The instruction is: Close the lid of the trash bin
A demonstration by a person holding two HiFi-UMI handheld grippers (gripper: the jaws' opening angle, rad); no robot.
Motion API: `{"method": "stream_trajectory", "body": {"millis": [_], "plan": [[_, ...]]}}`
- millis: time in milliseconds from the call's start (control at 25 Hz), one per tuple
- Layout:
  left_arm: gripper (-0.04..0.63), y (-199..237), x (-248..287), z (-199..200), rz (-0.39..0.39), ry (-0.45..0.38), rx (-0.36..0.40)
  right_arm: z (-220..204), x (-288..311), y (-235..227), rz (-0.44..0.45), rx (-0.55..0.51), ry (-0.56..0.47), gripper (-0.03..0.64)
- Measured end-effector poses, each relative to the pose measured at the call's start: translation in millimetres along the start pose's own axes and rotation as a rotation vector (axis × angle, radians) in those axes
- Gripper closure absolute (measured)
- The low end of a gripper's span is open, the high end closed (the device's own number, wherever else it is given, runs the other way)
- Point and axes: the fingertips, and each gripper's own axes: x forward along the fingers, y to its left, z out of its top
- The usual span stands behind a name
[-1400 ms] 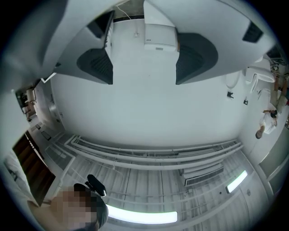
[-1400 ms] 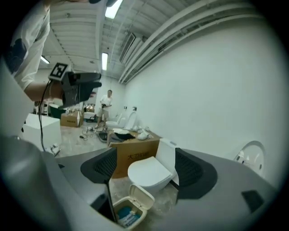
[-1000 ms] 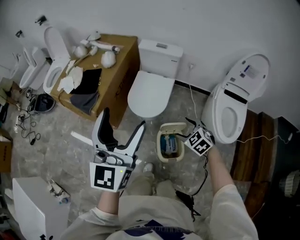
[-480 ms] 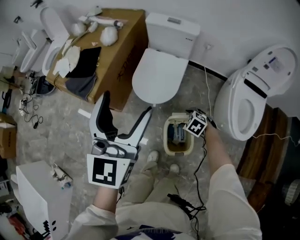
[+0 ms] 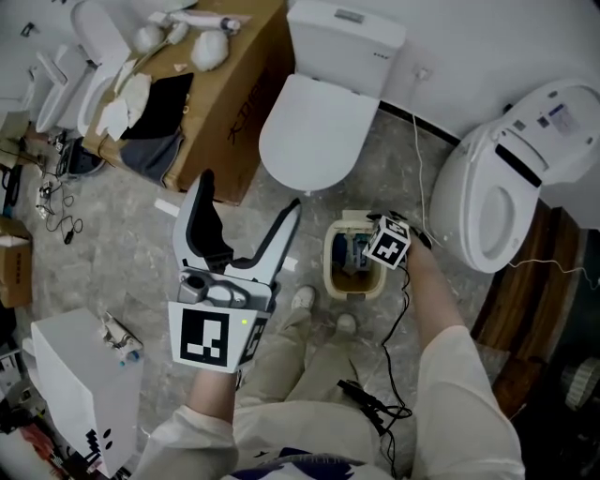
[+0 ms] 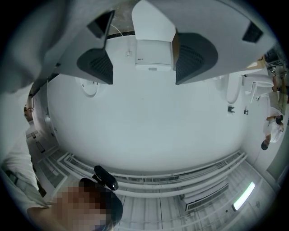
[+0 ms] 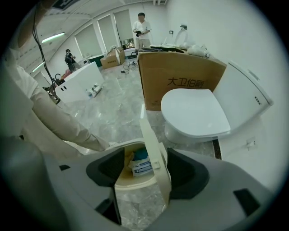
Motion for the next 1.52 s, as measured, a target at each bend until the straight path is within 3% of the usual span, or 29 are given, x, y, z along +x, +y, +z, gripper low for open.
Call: {"method": "stream_trajectory", "body": {"millis": [280,880,1520], "plan": [[0.181,-20,3,-13,0.002,0.004,-0.010,-16,2,42,0.031,0.021,-0.064,0.321],[0.181,-62,-44,-67,0.066,0.033,-0.028,-92,64,144,0.177,-0.027,-0.014,0.339],[0.181,-63,-96,-133,0.141,0.054,-0.031,-129,147,174,0.171,-0.057,0.053,0.337]]}}
